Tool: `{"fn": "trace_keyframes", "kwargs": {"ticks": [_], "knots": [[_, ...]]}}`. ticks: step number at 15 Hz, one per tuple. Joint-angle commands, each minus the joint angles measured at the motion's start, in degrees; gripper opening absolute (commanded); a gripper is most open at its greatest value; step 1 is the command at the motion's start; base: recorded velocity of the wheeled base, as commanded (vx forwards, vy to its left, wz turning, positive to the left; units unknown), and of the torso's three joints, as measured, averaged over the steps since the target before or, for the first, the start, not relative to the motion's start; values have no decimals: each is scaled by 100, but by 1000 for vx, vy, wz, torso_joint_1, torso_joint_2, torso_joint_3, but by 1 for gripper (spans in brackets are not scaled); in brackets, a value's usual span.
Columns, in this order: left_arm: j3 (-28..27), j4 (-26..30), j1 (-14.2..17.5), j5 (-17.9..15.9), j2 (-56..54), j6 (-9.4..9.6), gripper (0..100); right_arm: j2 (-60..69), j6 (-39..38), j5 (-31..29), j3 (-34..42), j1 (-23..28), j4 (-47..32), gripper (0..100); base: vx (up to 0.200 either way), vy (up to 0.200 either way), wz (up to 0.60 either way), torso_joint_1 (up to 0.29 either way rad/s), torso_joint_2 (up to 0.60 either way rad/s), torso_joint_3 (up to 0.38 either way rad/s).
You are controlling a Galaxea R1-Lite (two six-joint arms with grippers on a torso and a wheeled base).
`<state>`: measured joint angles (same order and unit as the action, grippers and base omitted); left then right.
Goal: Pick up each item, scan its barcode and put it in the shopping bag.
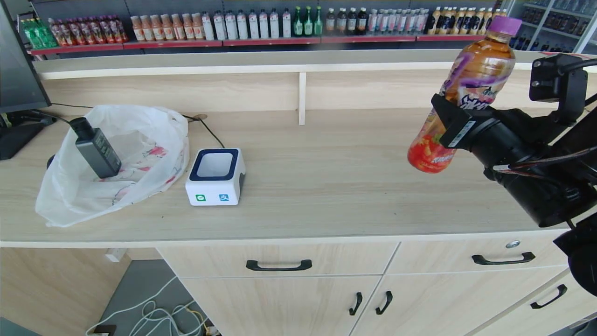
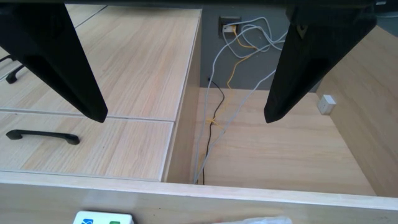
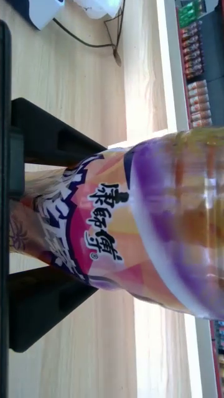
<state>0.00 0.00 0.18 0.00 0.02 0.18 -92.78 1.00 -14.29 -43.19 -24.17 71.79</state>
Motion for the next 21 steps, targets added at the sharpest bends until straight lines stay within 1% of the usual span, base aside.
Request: {"fn": "trace_keyframes", "kwargs": {"ticks": [1, 4, 6, 7, 8, 10, 17, 18, 21], "knots": [[0, 0, -1, 0, -2, -1, 100, 41, 6, 14, 4, 71, 19, 0, 0, 200, 0, -2, -7, 2], [0, 0, -1, -9, -2, -1, 100, 15, -30, 31, 39, 176, 37, 0, 0, 200, 0, 5, 2, 2], [0, 0, -1, 0, -2, -1, 100, 41, -153, 31, 206, 194, 98, 0, 0, 200, 0, -5, 0, 2], [0, 0, -1, 0, -2, -1, 100, 129, -223, 181, 470, 203, 230, 0, 0, 200, 0, 22, 17, -2], [0, 0, -1, 0, -2, -1, 100, 155, -214, 277, 513, 203, 239, 0, 0, 200, 0, 27, 2, 2], [0, 0, -1, 0, -2, -9, 100, 199, -214, 277, 663, 220, 239, 0, 0, 200, 0, -5, -5, 5], [0, 0, -1, 0, -2, -18, 100, 208, -214, 339, 724, 290, 283, 0, 0, 200, 0, 1, 2, 2], [0, 0, -1, 0, -2, -18, 100, 208, -214, 462, 821, 299, 318, 0, 0, 200, 0, 7, 2, 2], [0, 0, -1, 0, -2, -1, 100, 164, -214, 532, 856, 308, 371, 0, 0, 200, 0, 4, 2, 1]]}}
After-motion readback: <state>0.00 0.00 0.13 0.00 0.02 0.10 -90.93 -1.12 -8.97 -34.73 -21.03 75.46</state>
